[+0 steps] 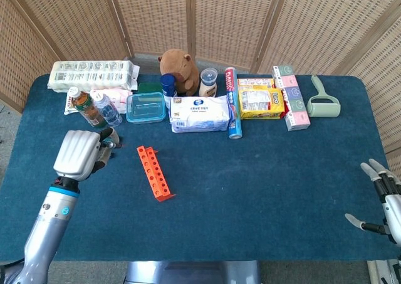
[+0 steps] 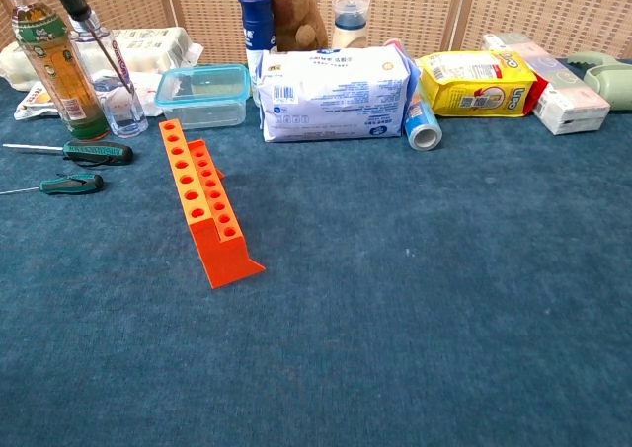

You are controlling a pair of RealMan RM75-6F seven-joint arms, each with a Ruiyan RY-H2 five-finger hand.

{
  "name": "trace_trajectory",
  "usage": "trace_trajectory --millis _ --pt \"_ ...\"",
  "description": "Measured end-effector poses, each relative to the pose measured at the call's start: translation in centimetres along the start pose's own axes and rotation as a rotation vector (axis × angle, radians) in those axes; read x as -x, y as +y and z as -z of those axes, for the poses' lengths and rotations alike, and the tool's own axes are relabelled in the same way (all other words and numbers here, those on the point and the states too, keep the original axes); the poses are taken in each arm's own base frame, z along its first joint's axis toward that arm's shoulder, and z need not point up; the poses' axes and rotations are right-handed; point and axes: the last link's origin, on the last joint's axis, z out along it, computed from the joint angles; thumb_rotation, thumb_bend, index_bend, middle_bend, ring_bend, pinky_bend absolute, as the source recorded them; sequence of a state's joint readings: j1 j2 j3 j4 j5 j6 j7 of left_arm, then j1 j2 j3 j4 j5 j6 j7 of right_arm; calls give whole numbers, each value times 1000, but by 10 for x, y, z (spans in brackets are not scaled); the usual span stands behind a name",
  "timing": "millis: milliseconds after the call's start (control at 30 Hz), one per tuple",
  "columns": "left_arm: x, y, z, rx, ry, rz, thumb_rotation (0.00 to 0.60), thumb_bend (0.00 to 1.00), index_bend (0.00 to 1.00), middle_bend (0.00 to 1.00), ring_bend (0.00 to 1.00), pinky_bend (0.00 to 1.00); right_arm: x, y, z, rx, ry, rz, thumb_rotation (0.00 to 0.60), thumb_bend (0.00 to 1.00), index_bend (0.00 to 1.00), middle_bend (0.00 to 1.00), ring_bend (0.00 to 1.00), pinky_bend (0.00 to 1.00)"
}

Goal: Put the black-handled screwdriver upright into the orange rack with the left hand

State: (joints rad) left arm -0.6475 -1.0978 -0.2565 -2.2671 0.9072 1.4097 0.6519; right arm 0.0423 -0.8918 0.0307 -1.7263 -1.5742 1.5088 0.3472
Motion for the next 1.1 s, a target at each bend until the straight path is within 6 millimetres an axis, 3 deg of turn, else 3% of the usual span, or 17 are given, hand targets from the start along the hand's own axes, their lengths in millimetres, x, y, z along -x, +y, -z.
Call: trace_trajectory --millis 167,433,1100 --pt "9 7 -10 5 -15 33 600 498 499 996 960 973 0 0 -1 0 -1 -2 600 51 56 0 0 0" --pt "14 15 -9 14 -18 29 600 498 499 996 960 973 0 0 0 -4 -4 -4 600 51 55 0 0 0" --pt "29 14 -17 -6 -51 37 600 497 499 996 960 973 -2 1 0 -1 -1 -8 600 51 55 0 0 0"
